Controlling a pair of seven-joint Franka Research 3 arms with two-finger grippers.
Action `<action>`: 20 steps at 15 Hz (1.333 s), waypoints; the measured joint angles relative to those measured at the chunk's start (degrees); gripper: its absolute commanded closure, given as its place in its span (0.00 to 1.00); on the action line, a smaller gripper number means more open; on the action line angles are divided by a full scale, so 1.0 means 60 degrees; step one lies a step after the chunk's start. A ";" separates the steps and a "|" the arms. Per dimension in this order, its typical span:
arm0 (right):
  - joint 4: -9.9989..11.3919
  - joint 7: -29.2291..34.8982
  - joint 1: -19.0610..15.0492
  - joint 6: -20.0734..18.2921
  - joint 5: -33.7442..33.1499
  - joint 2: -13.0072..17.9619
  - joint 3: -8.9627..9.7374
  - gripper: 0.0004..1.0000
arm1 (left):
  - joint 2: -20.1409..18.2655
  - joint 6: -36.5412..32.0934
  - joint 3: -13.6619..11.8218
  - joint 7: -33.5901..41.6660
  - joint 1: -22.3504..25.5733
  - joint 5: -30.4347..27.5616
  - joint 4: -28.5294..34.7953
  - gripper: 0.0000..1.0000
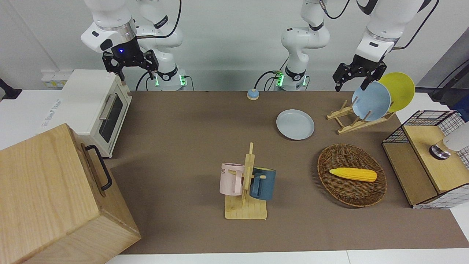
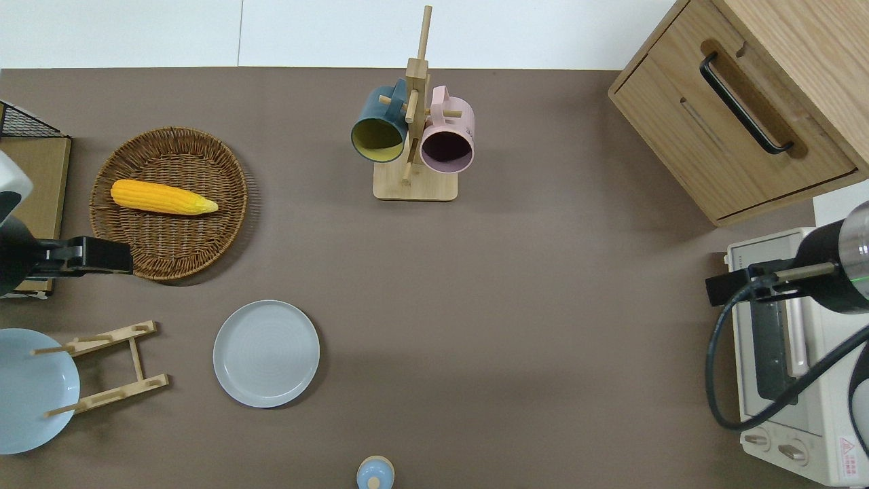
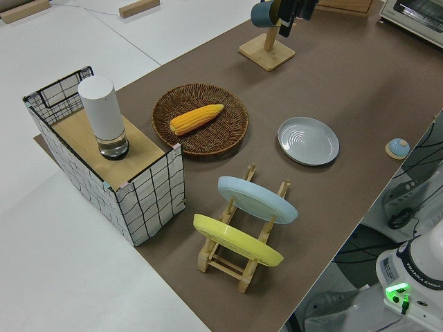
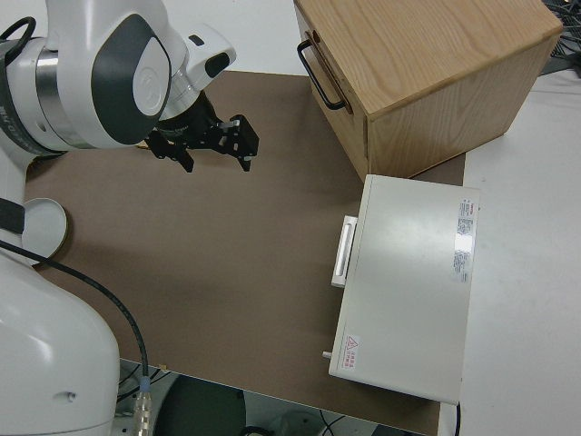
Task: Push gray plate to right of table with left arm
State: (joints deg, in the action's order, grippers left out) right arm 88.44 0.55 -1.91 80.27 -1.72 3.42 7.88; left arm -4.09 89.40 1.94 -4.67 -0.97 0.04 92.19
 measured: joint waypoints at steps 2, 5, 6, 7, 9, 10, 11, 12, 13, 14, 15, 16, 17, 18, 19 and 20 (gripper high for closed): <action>0.0000 0.0000 0.0000 0.0000 0.0000 0.0000 0.0000 0.00 | 0.0000 -0.0007 0.0017 -0.0064 0.0022 0.0000 0.0000 0.00; 0.0000 0.0000 0.0000 0.0000 0.0000 0.0000 0.0000 0.00 | 0.0000 -0.0013 0.0017 -0.0124 0.0043 0.0000 0.0000 0.00; 0.0000 0.0000 0.0000 0.0000 0.0000 0.0000 0.0000 0.00 | 0.0000 -0.0014 0.0018 -0.0129 0.0046 0.0000 0.0000 0.00; 0.0000 0.0000 0.0000 0.0000 0.0000 0.0000 0.0000 0.00 | 0.0000 -0.0023 0.0024 -0.0133 0.0050 0.0000 0.0000 0.00; 0.0000 0.0000 0.0000 0.0000 0.0000 0.0000 0.0000 0.00 | 0.0000 -0.0024 0.0034 -0.0139 0.0055 0.0000 0.0000 0.00; 0.0000 0.0000 0.0000 0.0000 0.0000 0.0000 0.0000 0.00 | 0.0000 -0.0025 0.0038 -0.0141 0.0058 0.0000 0.0000 0.00; 0.0000 0.0000 0.0000 0.0000 0.0000 0.0000 0.0000 0.00 | 0.0000 -0.0026 0.0043 -0.0143 0.0059 0.0000 0.0000 0.00; 0.0000 0.0000 0.0000 0.0000 0.0000 0.0000 0.0000 0.00 | 0.0000 -0.0027 0.0046 -0.0143 0.0062 0.0000 0.0000 0.00; 0.0000 0.0000 0.0000 0.0000 0.0000 0.0000 0.0000 0.00 | 0.0000 -0.0028 0.0046 -0.0144 0.0065 0.0000 0.0000 0.00; 0.0000 0.0000 0.0000 0.0000 0.0000 0.0000 0.0000 0.00 | 0.0000 -0.0028 0.0046 -0.0144 0.0068 0.0000 0.0000 0.00; 0.0000 0.0000 0.0000 0.0000 0.0000 0.0000 0.0000 0.00 | 0.0000 -0.0029 0.0046 -0.0144 0.0069 0.0000 0.0000 0.00; 0.0000 0.0000 0.0000 0.0000 0.0000 0.0000 0.0000 0.00 | 0.0000 -0.0030 0.0047 -0.0144 0.0069 0.0000 0.0000 0.00; 0.0000 0.0000 0.0000 0.0000 0.0000 0.0000 0.0000 0.00 | 0.0000 -0.0033 0.0057 -0.0144 0.0070 0.0000 0.0000 0.00; 0.0000 0.0000 0.0000 0.0000 0.0000 0.0000 0.0000 0.00 | 0.0000 -0.0034 0.0073 -0.0147 0.0070 0.0000 0.0000 0.00; 0.0000 0.0000 0.0000 0.0000 0.0000 0.0000 0.0000 0.00 | 0.0002 -0.0034 0.0088 -0.0155 0.0071 0.0000 0.0000 0.00; 0.0000 0.0000 0.0000 0.0000 0.0000 0.0000 0.0000 0.00 | 0.0006 -0.0034 0.0132 -0.0167 0.0073 0.0000 0.0000 0.00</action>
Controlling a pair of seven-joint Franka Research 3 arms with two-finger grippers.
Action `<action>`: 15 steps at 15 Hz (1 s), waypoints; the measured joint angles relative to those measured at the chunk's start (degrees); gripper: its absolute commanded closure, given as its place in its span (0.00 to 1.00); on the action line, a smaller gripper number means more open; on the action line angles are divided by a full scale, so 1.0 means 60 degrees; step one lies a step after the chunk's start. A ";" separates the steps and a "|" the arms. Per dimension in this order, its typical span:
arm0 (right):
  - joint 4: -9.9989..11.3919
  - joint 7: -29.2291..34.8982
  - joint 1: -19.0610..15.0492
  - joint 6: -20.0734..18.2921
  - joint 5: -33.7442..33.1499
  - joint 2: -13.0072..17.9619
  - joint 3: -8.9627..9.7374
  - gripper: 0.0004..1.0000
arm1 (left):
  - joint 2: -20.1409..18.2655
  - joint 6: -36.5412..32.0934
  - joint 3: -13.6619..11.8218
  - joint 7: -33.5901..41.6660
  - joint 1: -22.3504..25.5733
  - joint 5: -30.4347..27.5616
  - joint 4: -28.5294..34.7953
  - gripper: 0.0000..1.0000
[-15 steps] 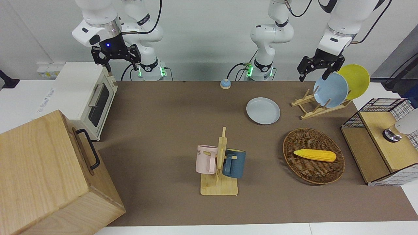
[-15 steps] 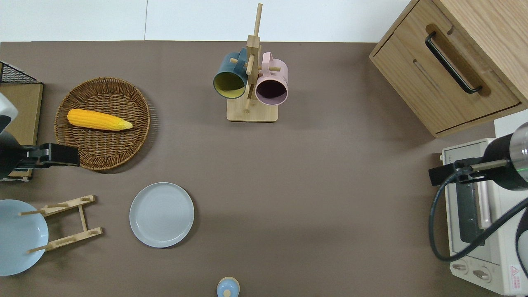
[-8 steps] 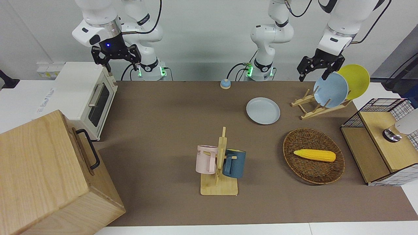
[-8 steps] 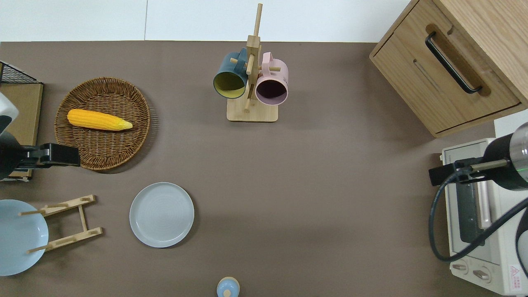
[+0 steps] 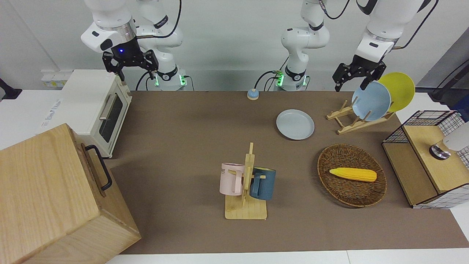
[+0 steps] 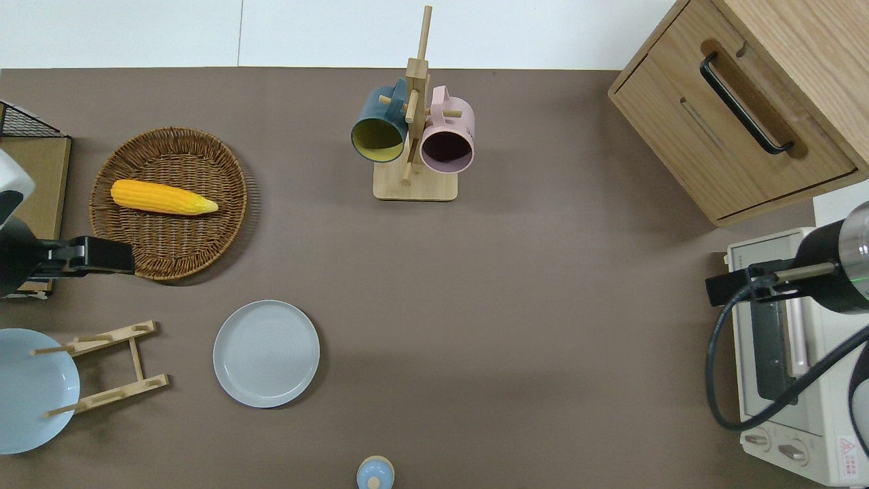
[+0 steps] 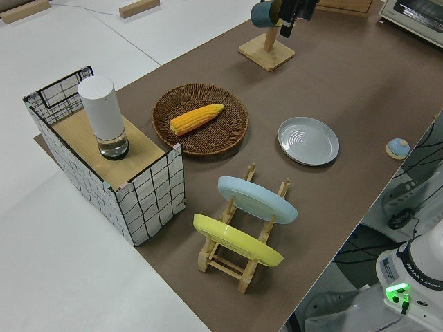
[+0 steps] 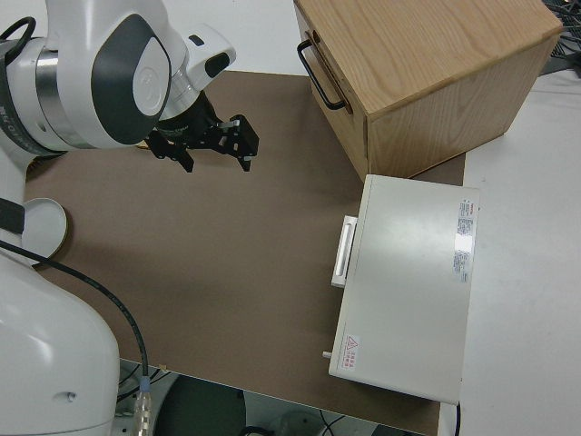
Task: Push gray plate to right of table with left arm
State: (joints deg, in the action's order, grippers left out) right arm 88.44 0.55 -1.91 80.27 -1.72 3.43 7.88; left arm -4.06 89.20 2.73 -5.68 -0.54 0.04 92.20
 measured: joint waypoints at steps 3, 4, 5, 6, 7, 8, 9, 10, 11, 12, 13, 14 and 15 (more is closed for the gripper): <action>0.0000 0.0000 0.0000 0.0000 0.0000 0.0000 0.0000 0.00 | 0.0145 0.0127 0.0060 -0.0053 0.0179 -0.0020 0.0553 0.01; 0.0000 0.0000 0.0000 0.0000 0.0000 0.0000 0.0000 0.00 | 0.0253 0.0338 0.0050 -0.0053 0.0301 -0.0034 0.0983 0.01; 0.0000 0.0000 0.0000 0.0000 0.0000 0.0000 0.0000 0.00 | 0.0346 0.0527 0.0035 -0.0050 0.0330 -0.0046 0.1286 0.01; 0.0000 0.0000 0.0000 0.0000 0.0000 0.0000 0.0000 0.00 | 0.0372 0.0581 0.0043 -0.0050 0.0330 -0.0051 0.1427 0.01; 0.0000 0.0000 0.0000 0.0000 0.0000 0.0000 0.0000 0.00 | 0.0375 0.0587 0.0072 -0.0050 0.0330 -0.0055 0.1609 0.02; 0.0000 0.0000 0.0000 0.0000 0.0000 0.0000 0.0000 0.00 | 0.0355 0.0594 0.0090 -0.0052 0.0329 -0.0126 0.1803 0.02; 0.0000 0.0000 0.0000 0.0000 0.0000 0.0000 0.0000 0.00 | 0.0301 0.0732 0.0108 -0.0053 0.0330 -0.0193 0.2066 0.03; 0.0000 0.0000 0.0000 0.0000 0.0000 0.0000 0.0000 0.00 | 0.0218 0.0995 0.0137 -0.0054 0.0330 -0.0214 0.2381 0.04; 0.0000 0.0000 0.0000 0.0000 0.0000 0.0000 0.0000 0.00 | 0.0097 0.1350 0.0160 -0.0054 0.0330 -0.0228 0.2809 0.06; 0.0000 0.0000 0.0000 0.0000 0.0000 0.0000 0.0000 0.00 | -0.0037 0.1689 0.0166 -0.0054 0.0330 -0.0250 0.3274 0.08; 0.0000 0.0000 0.0000 0.0000 0.0000 0.0000 0.0000 0.00 | -0.0158 0.1993 0.0166 -0.0053 0.0330 -0.0253 0.3732 0.09; 0.0000 0.0000 0.0000 0.0000 0.0000 0.0000 0.0000 0.00 | -0.0247 0.2211 0.0166 -0.0054 0.0359 -0.0255 0.4087 0.10; 0.0000 0.0000 0.0000 0.0000 0.0000 0.0000 0.0000 0.00 | -0.0325 0.2457 0.0167 -0.0038 0.0426 -0.0306 0.4472 0.14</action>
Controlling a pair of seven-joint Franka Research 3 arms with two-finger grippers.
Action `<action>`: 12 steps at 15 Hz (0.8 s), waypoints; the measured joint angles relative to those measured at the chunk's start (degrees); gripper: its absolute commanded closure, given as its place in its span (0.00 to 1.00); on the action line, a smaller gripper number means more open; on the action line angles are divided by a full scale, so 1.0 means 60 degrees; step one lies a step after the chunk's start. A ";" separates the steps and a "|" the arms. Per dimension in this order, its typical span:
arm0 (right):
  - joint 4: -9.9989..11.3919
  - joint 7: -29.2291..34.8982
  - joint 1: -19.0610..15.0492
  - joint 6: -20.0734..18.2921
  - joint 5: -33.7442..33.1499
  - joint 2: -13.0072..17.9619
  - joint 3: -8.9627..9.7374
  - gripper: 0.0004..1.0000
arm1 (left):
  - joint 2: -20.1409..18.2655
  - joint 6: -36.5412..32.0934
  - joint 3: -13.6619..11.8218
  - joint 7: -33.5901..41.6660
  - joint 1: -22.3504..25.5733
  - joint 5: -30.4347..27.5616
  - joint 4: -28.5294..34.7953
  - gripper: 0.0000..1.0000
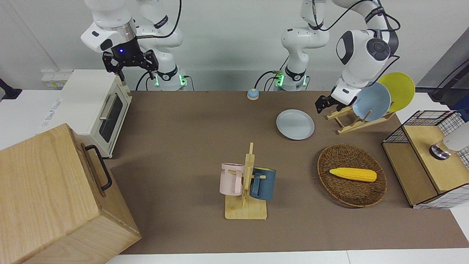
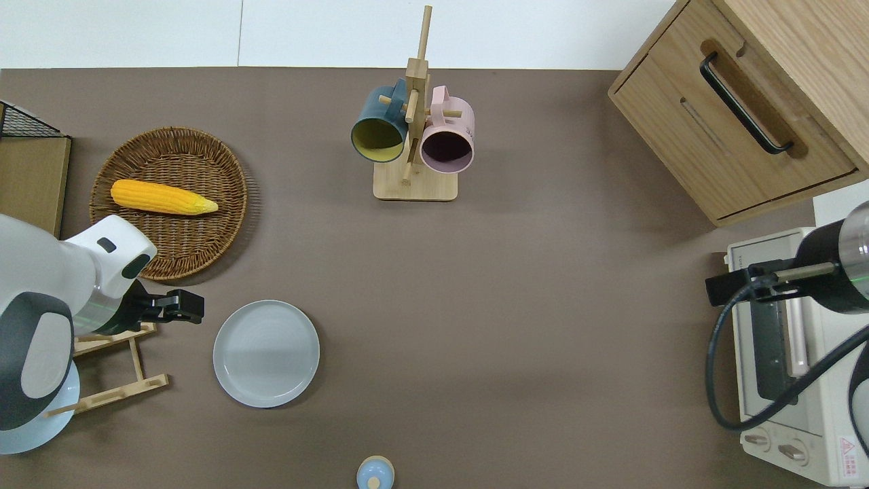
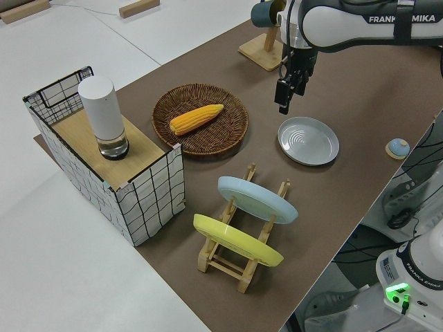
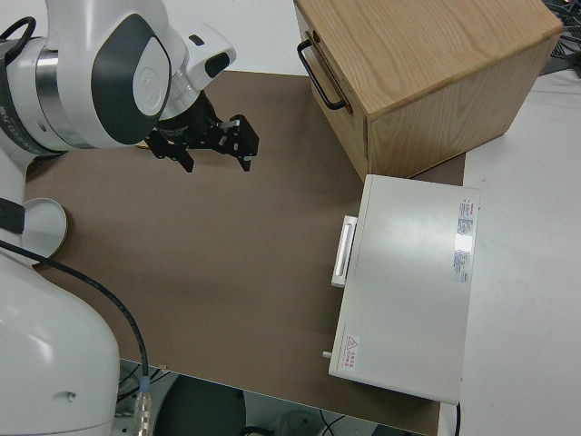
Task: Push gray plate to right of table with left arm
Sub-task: 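Move the left gripper down beside the gray plate's edge nearest the basket, then lower the left gripper against the gray plate's rim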
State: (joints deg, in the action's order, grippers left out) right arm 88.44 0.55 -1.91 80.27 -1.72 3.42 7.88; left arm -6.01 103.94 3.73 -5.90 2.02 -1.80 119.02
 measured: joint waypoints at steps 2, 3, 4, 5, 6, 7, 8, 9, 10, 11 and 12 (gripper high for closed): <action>0.0000 0.0000 0.0000 0.0000 0.0000 0.0000 0.0000 0.00 | -0.0146 0.0628 0.0009 0.0039 0.0106 -0.0126 0.0868 0.22; 0.0000 0.0000 0.0000 0.0000 0.0000 0.0000 0.0000 0.00 | -0.0204 0.0989 0.0026 0.0095 0.0118 -0.0135 0.1281 0.24; 0.0000 0.0000 0.0000 0.0000 0.0000 0.0000 0.0000 0.00 | -0.0247 0.1384 0.0047 0.0172 0.0119 -0.0138 0.1653 0.24; 0.0000 0.0000 0.0000 0.0000 0.0000 0.0000 0.0000 0.00 | -0.0269 0.1713 0.0053 0.0205 0.0146 -0.0139 0.1972 0.23; 0.0000 0.0000 0.0000 0.0000 0.0000 0.0000 0.0000 0.00 | -0.0282 0.1948 0.0066 0.0299 0.0230 -0.0296 0.2273 0.21; 0.0000 0.0000 0.0000 0.0000 0.0000 0.0000 0.0000 0.00 | -0.0289 0.2268 0.0068 0.0420 0.0286 -0.0421 0.2577 0.19; 0.0000 0.0000 0.0000 0.0000 0.0000 0.0000 0.0000 0.00 | -0.0290 0.2716 0.0075 0.0462 0.0325 -0.0471 0.2925 0.19; 0.0000 0.0000 0.0000 0.0000 0.0000 0.0000 0.0000 0.00 | -0.0289 0.3159 0.0077 0.0475 0.0340 -0.0500 0.3303 0.19; 0.0000 0.0000 0.0000 0.0000 0.0000 0.0000 0.0000 0.00 | -0.0289 0.3524 0.0079 0.0482 0.0341 -0.0512 0.3647 0.19; 0.0000 0.0000 0.0000 0.0000 0.0000 0.0000 0.0000 0.00 | -0.0289 0.3783 0.0082 0.0484 0.0341 -0.0519 0.3888 0.19; 0.0000 0.0000 0.0000 0.0000 0.0000 0.0000 0.0000 0.00 | -0.0289 0.3927 0.0083 0.0486 0.0341 -0.0521 0.4019 0.19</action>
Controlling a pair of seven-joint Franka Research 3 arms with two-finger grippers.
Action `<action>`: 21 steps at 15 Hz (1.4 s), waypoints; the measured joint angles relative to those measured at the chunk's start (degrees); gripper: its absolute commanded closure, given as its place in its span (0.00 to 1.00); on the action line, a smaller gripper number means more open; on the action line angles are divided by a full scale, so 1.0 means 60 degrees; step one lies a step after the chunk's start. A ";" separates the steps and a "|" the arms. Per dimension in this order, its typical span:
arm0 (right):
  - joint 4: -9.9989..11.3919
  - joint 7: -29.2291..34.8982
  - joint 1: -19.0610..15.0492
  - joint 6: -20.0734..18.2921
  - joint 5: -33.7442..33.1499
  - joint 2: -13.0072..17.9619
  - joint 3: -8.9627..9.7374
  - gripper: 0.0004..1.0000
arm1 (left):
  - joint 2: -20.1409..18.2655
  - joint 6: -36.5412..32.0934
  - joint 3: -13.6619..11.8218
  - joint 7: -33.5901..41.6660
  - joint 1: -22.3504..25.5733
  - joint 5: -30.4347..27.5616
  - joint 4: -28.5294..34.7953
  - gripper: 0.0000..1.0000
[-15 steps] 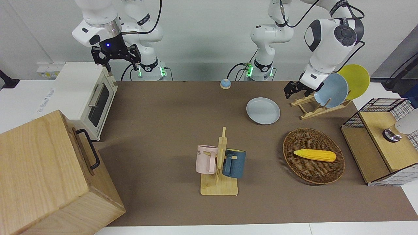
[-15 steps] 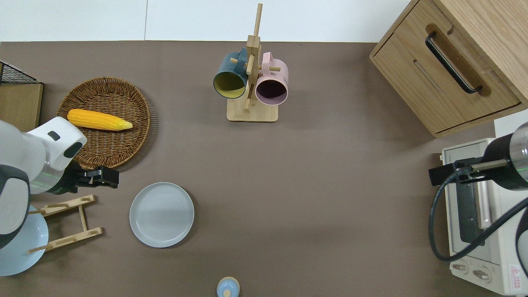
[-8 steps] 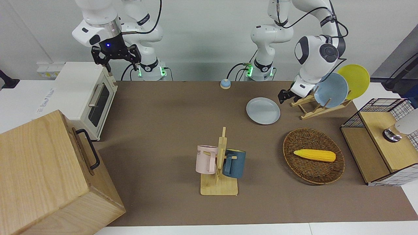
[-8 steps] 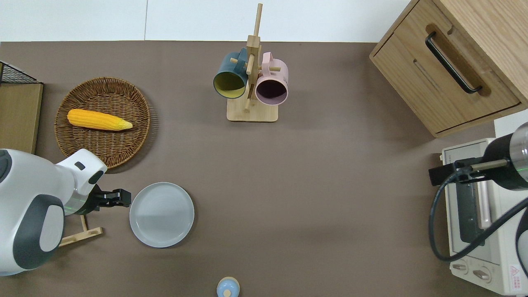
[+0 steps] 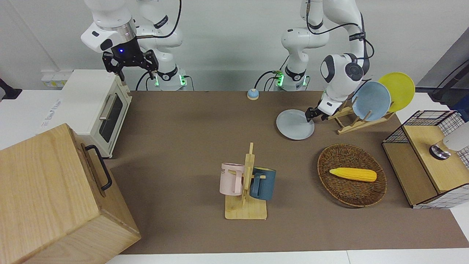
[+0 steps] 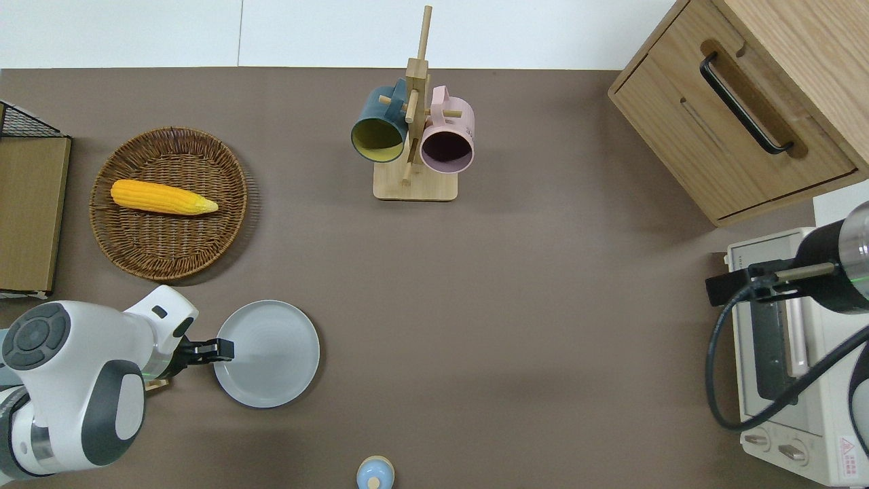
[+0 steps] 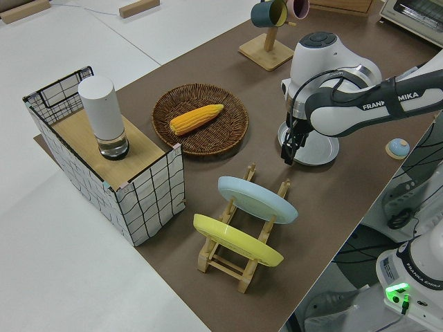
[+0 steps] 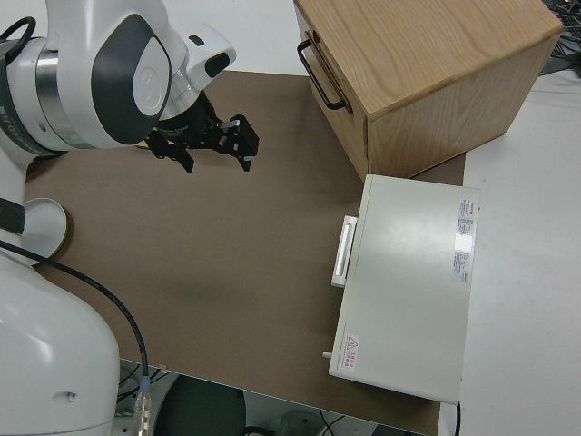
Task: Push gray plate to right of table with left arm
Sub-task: 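Lower the left gripper against the gray plate's rim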
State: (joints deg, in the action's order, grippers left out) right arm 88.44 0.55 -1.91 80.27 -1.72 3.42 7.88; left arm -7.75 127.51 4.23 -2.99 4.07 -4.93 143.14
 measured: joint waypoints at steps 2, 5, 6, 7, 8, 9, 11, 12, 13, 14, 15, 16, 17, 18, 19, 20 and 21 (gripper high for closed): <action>0.0000 0.0000 0.0000 0.0000 0.0000 0.0000 0.0000 0.00 | 0.0000 0.0231 0.0003 0.0001 0.0000 -0.0002 0.0157 0.19; 0.0000 0.0000 0.0000 0.0000 0.0000 0.0000 0.0000 0.00 | 0.0011 0.0457 0.0061 0.0004 0.0002 -0.0005 0.0331 0.11; 0.0000 0.0000 0.0000 0.0000 0.0000 0.0000 0.0000 0.00 | 0.0014 0.0509 0.0076 0.0004 0.0002 -0.0005 0.0366 0.10; 0.0000 0.0000 0.0000 0.0000 0.0000 0.0000 0.0000 0.00 | 0.0015 0.0526 0.0083 0.0005 0.0002 -0.0006 0.0379 0.07; 0.0000 0.0000 0.0000 0.0000 0.0000 0.0000 0.0000 0.00 | 0.0016 0.0536 0.0085 0.0006 0.0003 -0.0007 0.0383 0.05; 0.0000 0.0000 0.0000 0.0000 0.0000 0.0000 0.0000 0.00 | 0.0016 0.0539 0.0085 0.0006 0.0003 -0.0007 0.0384 0.03; 0.0000 0.0000 0.0000 0.0000 0.0000 0.0000 0.0000 0.00 | 0.0025 0.0543 0.0086 0.0006 0.0004 -0.0009 0.0392 0.02; 0.0000 0.0000 0.0000 0.0000 0.0000 0.0000 0.0000 0.00 | 0.0040 0.0561 0.0086 0.0006 0.0004 -0.0009 0.0400 0.01; 0.0000 0.0000 0.0000 0.0000 0.0000 0.0000 0.0000 0.00 | 0.0060 0.0602 0.0087 0.0006 0.0004 -0.0010 0.0410 0.01; 0.0000 0.0000 0.0000 0.0000 0.0000 0.0000 0.0000 0.00 | 0.0093 0.0664 0.0098 0.0006 0.0004 -0.0010 0.0430 0.01; 0.0000 0.0000 0.0000 0.0000 0.0000 0.0000 0.0000 0.00 | 0.0122 0.0699 0.0114 0.0006 0.0004 -0.0010 0.0441 0.01; 0.0000 0.0000 0.0000 0.0000 0.0000 0.0000 0.0000 0.00 | 0.0171 0.0733 0.0142 0.0006 0.0004 -0.0011 0.0447 0.02; 0.0000 0.0000 0.0000 0.0000 0.0000 0.0000 0.0000 0.00 | 0.0204 0.0752 0.0169 0.0006 0.0004 -0.0011 0.0448 0.04; 0.0000 0.0000 0.0000 0.0000 0.0000 0.0000 0.0000 0.00 | 0.0228 0.0776 0.0182 0.0006 0.0005 -0.0012 0.0450 0.05; 0.0000 0.0000 0.0000 0.0000 0.0000 0.0000 0.0000 0.00 | 0.0272 0.0875 0.0190 0.0006 0.0005 -0.0014 0.0454 0.22; 0.0000 0.0000 0.0000 0.0000 0.0000 0.0000 0.0000 0.00 | 0.0325 0.0966 0.0191 0.0006 0.0005 -0.0015 0.0456 0.42; 0.0000 0.0000 0.0000 0.0000 0.0000 0.0000 0.0000 0.00 | 0.0358 0.1005 0.0191 0.0006 0.0005 -0.0015 0.0459 0.60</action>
State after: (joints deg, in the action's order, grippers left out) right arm 88.44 0.55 -1.91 80.27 -1.72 3.42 7.88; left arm -5.60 133.54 5.38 -2.95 4.10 -5.02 145.89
